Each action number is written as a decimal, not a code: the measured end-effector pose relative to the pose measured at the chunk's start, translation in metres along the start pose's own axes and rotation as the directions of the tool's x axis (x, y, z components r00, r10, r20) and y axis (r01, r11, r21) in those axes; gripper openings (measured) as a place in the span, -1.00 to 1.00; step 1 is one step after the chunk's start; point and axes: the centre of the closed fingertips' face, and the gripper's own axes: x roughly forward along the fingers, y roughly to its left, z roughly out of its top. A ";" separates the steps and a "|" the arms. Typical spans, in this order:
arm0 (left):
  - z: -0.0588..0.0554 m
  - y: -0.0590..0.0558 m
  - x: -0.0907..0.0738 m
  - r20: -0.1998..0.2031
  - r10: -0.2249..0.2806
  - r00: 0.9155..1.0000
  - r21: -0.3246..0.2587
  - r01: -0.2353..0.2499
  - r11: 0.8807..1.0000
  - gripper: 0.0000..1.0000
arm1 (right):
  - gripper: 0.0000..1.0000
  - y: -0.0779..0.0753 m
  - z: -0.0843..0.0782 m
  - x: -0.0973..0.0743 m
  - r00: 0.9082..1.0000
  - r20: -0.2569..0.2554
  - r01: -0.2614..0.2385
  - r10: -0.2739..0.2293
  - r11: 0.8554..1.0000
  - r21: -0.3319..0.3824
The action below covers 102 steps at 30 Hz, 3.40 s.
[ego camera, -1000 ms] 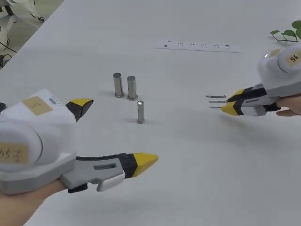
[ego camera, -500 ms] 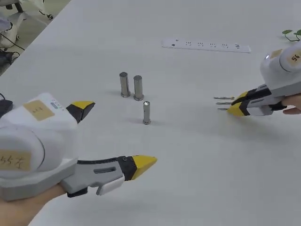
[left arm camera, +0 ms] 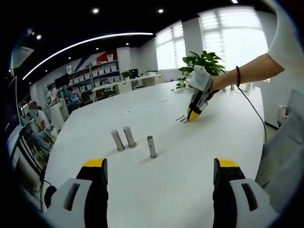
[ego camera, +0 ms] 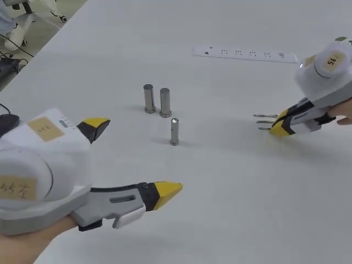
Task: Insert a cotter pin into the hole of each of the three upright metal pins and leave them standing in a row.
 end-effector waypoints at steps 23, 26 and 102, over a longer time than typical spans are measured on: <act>0.000 0.007 -0.006 0.003 0.018 1.000 0.011 -0.018 1.000 0.79 | -0.96 0.001 -0.003 -0.003 0.998 -0.049 0.029 -0.029 1.000 -0.003; 0.001 0.006 -0.006 0.002 0.012 1.000 0.014 -0.012 1.000 0.75 | -0.97 0.001 0.000 -0.007 0.999 -0.026 0.041 -0.042 0.999 -0.010; 0.034 -0.068 0.012 0.115 -0.335 0.935 -0.438 0.350 0.828 -0.93 | -0.96 0.198 0.131 -0.069 0.910 0.382 0.021 0.163 0.900 -0.436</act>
